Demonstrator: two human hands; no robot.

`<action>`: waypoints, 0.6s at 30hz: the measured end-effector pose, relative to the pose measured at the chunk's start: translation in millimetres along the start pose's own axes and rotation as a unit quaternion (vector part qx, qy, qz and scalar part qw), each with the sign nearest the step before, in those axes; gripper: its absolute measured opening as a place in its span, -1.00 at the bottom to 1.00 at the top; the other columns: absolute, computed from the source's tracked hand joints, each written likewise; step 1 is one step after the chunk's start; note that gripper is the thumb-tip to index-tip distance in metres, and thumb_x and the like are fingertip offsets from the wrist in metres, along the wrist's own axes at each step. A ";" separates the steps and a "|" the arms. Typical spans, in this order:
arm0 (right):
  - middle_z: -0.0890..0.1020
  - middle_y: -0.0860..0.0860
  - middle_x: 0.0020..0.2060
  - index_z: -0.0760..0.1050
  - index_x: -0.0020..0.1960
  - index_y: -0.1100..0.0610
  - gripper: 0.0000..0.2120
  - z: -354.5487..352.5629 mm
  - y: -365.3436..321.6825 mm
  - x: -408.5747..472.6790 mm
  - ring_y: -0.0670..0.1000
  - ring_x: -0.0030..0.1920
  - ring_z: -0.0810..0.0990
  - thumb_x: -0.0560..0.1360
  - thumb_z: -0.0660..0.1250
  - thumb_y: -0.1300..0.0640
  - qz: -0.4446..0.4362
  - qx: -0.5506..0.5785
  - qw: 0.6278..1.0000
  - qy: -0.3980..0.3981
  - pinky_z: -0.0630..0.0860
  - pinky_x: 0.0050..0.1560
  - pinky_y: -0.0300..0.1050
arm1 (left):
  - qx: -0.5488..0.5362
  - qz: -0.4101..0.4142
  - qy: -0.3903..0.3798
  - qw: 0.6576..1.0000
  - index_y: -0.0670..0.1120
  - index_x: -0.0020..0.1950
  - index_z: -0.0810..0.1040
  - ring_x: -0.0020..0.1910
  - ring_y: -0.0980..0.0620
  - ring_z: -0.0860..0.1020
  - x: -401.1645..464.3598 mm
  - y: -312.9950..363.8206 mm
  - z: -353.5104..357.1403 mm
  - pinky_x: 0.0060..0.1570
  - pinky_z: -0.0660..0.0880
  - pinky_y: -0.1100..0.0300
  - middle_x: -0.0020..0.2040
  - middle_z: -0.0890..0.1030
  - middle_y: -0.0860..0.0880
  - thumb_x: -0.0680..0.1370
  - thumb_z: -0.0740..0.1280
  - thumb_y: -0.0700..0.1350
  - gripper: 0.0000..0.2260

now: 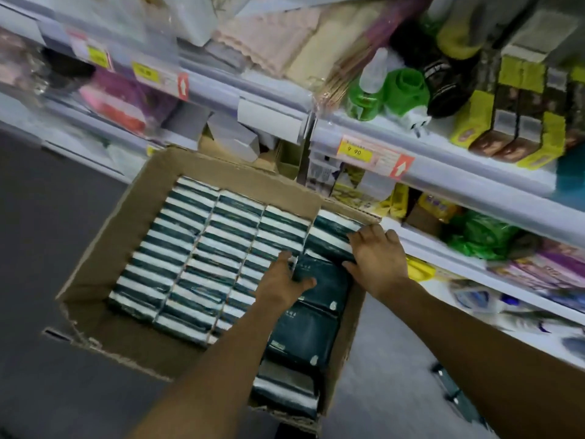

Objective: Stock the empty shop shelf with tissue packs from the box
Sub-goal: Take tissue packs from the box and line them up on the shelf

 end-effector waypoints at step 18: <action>0.63 0.05 0.02 0.45 0.21 0.09 -0.69 -82.5 25.9 -48.4 0.11 0.01 0.59 0.53 0.39 0.01 0.112 0.405 0.901 0.108 0.44 -0.15 -0.08 | -0.161 0.001 0.097 0.982 -0.19 0.24 0.46 0.14 -0.13 0.56 -69.4 52.6 -68.4 -0.01 0.53 0.12 0.17 0.58 -0.14 0.47 0.49 0.01 -0.55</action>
Point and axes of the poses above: each hand's wrist, its own x-axis towards the middle knuckle, its own z-axis out of the palm, y = z × x, the point moved 1 cm from there along x, towards the middle knuckle
